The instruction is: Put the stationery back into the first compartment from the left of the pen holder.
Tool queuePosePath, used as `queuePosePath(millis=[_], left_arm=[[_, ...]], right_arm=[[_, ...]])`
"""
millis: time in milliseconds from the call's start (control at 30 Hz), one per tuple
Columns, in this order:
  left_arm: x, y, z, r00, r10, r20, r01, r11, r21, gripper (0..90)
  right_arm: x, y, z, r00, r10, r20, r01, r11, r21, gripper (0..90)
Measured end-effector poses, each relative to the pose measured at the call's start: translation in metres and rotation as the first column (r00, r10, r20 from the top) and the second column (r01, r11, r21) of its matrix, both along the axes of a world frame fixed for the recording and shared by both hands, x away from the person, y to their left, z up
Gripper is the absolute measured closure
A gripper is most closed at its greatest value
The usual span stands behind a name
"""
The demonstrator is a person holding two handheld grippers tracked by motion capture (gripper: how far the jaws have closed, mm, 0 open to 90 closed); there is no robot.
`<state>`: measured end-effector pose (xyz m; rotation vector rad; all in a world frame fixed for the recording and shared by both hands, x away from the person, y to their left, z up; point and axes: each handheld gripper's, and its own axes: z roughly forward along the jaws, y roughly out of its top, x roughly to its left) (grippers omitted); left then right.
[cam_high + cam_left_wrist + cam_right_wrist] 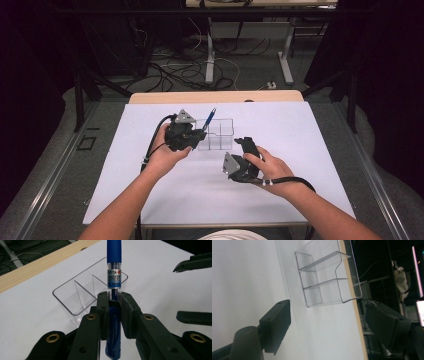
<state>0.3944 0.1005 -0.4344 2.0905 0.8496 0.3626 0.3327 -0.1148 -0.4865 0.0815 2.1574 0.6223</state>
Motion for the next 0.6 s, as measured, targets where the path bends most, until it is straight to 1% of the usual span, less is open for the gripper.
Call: queuePosePath(millis=[33,67,133,167,200,267,300,333,367,400,433,467,500,567,600], left_arm=[[0.001,0.001,0.0,1.0,0.0,0.003,0.0,1.0,-0.005,78.8],[0.001,0.001,0.001,1.0,0.001,0.009,-0.001,0.9999,-0.01,78.8],[0.003,0.002,0.002,0.9998,0.003,0.018,-0.003,0.9998,-0.018,78.8],[0.003,0.002,0.002,0.9998,0.01,0.015,-0.009,0.9996,-0.027,78.8],[0.004,0.002,0.003,0.9997,0.012,0.022,-0.011,0.9994,-0.032,78.9],[0.006,0.003,0.004,0.9995,0.021,0.023,-0.02,0.999,-0.041,78.8],[0.007,0.004,0.005,0.9994,0.023,0.026,-0.022,0.9982,-0.056,78.9],[0.008,0.004,0.006,0.9993,0.023,0.03,-0.021,0.9982,-0.056,78.8],[0.009,0.004,0.006,0.999,0.031,0.033,-0.029,0.9972,-0.07,78.8],[0.01,0.005,0.008,0.9988,0.029,0.038,-0.026,0.9972,-0.07,78.8],[0.01,0.004,0.008,0.9984,0.037,0.043,-0.033,0.9958,-0.085,78.8],[0.011,0.005,0.009,0.9985,0.035,0.043,-0.031,0.9958,-0.086,78.8],[0.012,0.004,0.009,0.9976,0.042,0.055,-0.036,0.9948,-0.096,78.9],[0.014,0.004,0.009,0.9972,0.051,0.054,-0.045,0.9936,-0.103,78.8],[0.015,0.004,0.009,0.9966,0.057,0.06,-0.051,0.9928,-0.108,78.8]], right_arm=[[-0.008,-0.002,0.012,0.9895,-0.124,-0.074,0.114,0.9847,-0.132,19.3],[-0.003,-0.002,0.006,0.9942,-0.088,-0.062,0.085,0.9953,-0.045,18.4],[-0.001,-0.005,0.008,0.9891,-0.115,-0.092,0.113,0.9933,-0.022,16.4],[0.0,-0.006,0.008,0.9864,-0.122,-0.111,0.122,0.9925,-0.005,16.0],[0.001,-0.008,0.01,0.9831,-0.126,-0.133,0.129,0.9916,0.011,15.4],[0.003,-0.011,0.01,0.9771,-0.136,-0.163,0.146,0.9879,0.051,15.2],[0.004,-0.012,0.01,0.9734,-0.145,-0.177,0.159,0.9852,0.065,14.9],[0.005,-0.014,0.01,0.9711,-0.145,-0.189,0.164,0.9829,0.084,14.3],[0.006,-0.015,0.009,0.9676,-0.152,-0.201,0.175,0.9797,0.098,13.4],[0.007,-0.017,0.009,0.9639,-0.159,-0.213,0.185,0.9767,0.108,12.4],[0.007,-0.019,0.009,0.9587,-0.165,-0.232,0.197,0.973,0.121,11.5],[0.008,-0.02,0.009,0.9539,-0.175,-0.244,0.211,0.9684,0.132,10.6],[0.008,-0.022,0.009,0.9489,-0.183,-0.258,0.225,0.9634,0.146,9.4],[0.011,-0.025,0.009,0.9418,-0.192,-0.276,0.243,0.956,0.165,6.1],[0.011,-0.026,0.009,0.935,-0.203,-0.291,0.261,0.9488,0.178,4.3]])
